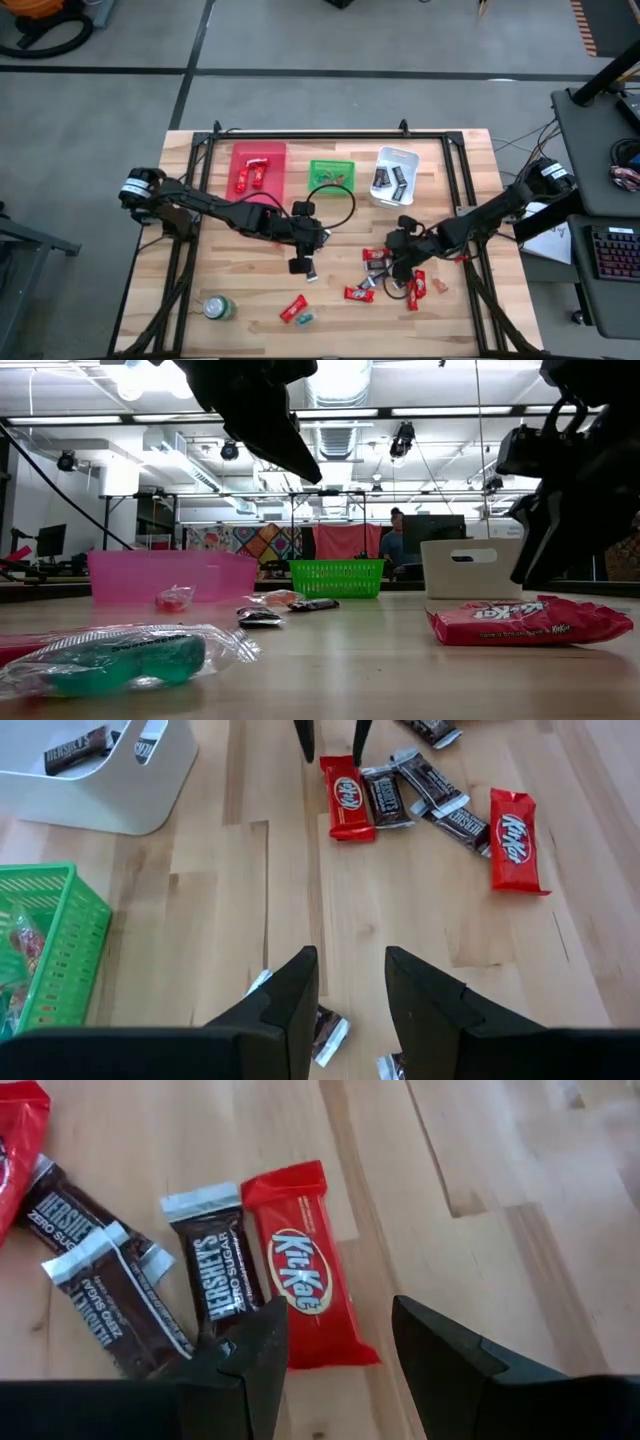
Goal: Sort candy
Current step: Put the red chocolate bar into the pink bin
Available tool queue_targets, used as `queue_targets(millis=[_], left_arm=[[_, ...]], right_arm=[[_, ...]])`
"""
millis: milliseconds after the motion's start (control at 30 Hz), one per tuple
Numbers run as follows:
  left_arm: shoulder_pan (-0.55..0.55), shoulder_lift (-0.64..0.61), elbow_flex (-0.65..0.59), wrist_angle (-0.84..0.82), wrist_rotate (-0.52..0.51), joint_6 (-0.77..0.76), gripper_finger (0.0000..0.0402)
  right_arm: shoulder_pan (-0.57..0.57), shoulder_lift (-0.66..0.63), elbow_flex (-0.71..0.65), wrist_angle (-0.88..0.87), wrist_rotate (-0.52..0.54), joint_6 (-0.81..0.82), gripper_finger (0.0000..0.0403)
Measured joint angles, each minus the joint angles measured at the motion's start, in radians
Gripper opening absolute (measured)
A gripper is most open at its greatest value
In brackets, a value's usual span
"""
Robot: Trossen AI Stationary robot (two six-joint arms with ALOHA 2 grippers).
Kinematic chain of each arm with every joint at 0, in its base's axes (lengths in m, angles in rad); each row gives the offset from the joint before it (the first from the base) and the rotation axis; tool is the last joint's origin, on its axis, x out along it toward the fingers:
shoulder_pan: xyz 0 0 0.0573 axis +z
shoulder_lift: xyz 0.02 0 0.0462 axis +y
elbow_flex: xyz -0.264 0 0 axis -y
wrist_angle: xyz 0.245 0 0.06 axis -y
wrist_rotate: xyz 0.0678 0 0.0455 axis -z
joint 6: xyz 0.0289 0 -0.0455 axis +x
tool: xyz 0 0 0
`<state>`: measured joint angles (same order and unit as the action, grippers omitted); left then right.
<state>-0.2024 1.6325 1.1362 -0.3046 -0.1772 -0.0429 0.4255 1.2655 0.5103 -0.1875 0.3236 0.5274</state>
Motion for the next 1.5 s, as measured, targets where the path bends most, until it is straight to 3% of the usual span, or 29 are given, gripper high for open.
queue_targets(millis=[167, 533, 1033, 1500], left_arm=[[0.000, 0.000, 0.000, 0.011, 0.000, 0.000, 0.0102], [0.000, 0.000, 0.000, 0.034, 0.000, 0.023, 0.0102], [0.001, 0.001, -0.001, 0.045, 0.000, 0.029, 0.0102], [0.001, 0.002, -0.002, 0.051, 0.000, 0.034, 0.0102]], right_arm=[[0.000, 0.000, -0.040, 0.098, 0.018, -0.050, 0.0171], [0.000, 0.002, -0.041, 0.129, 0.018, -0.092, 0.0171], [-0.003, 0.195, -0.022, 0.246, 0.028, -0.100, 0.0168], [-0.048, 0.203, -0.021, 0.296, 0.018, -0.205, 0.0057]])
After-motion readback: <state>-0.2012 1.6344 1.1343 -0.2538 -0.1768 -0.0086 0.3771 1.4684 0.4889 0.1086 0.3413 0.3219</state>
